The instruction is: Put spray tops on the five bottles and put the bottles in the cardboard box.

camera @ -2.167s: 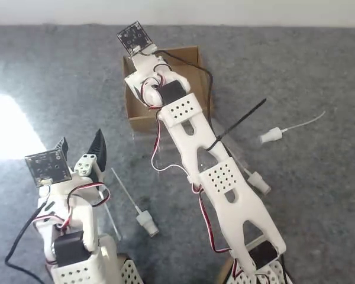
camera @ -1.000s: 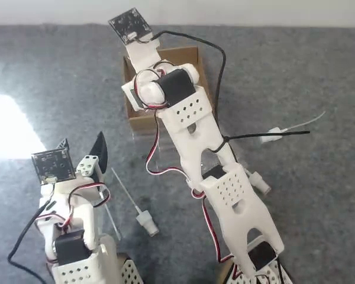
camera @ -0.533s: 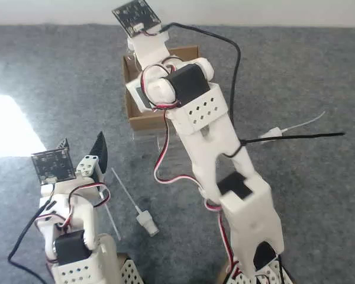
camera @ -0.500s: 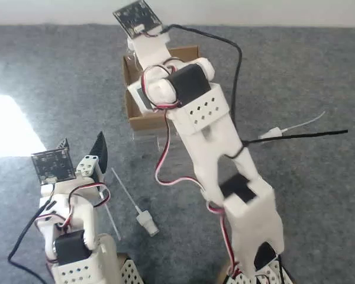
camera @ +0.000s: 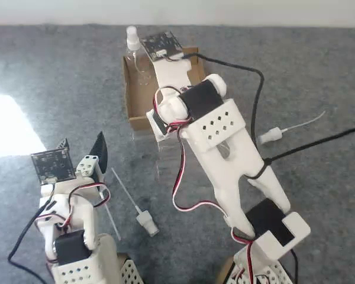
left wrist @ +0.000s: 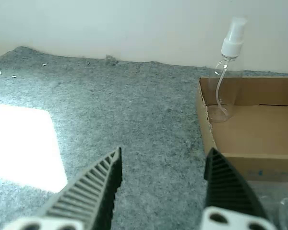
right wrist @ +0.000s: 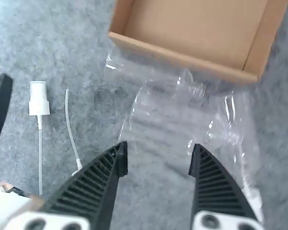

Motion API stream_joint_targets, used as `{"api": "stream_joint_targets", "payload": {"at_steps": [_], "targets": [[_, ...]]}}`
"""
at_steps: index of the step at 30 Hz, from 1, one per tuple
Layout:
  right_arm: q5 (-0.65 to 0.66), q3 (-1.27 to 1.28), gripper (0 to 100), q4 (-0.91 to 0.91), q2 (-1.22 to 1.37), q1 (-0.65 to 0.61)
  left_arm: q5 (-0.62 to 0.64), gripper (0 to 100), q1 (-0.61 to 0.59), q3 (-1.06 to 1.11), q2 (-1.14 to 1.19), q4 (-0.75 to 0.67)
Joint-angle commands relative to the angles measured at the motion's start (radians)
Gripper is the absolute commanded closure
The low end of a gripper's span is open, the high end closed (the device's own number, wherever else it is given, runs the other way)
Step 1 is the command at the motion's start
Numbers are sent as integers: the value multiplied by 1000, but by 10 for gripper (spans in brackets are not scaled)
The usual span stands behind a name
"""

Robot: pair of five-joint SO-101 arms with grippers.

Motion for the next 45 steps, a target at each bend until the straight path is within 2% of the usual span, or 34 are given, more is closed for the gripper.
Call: {"api": "stream_joint_targets", "payload": {"at_steps": [1,6,10,13,19,29,33,45], "targets": [[-140,18,804,-13,-19,42,-12,739,-6,-5,-18,-28],[-304,18,795,-33,73,73,-12,739,-6,-5,-18,-28],[-445,18,696,-27,168,73,-12,739,-6,-5,-18,-28],[-505,17,636,-36,226,73,-12,739,-6,-5,-18,-28],[-606,17,641,-127,260,73,-12,739,-5,-5,-18,-28],[-615,17,641,-182,387,76,-12,739,-5,-5,-18,-28],[-615,17,641,-183,409,117,-12,739,-5,-5,-18,-28],[-608,23,641,-84,429,124,-14,739,-3,15,-18,-51]]}}
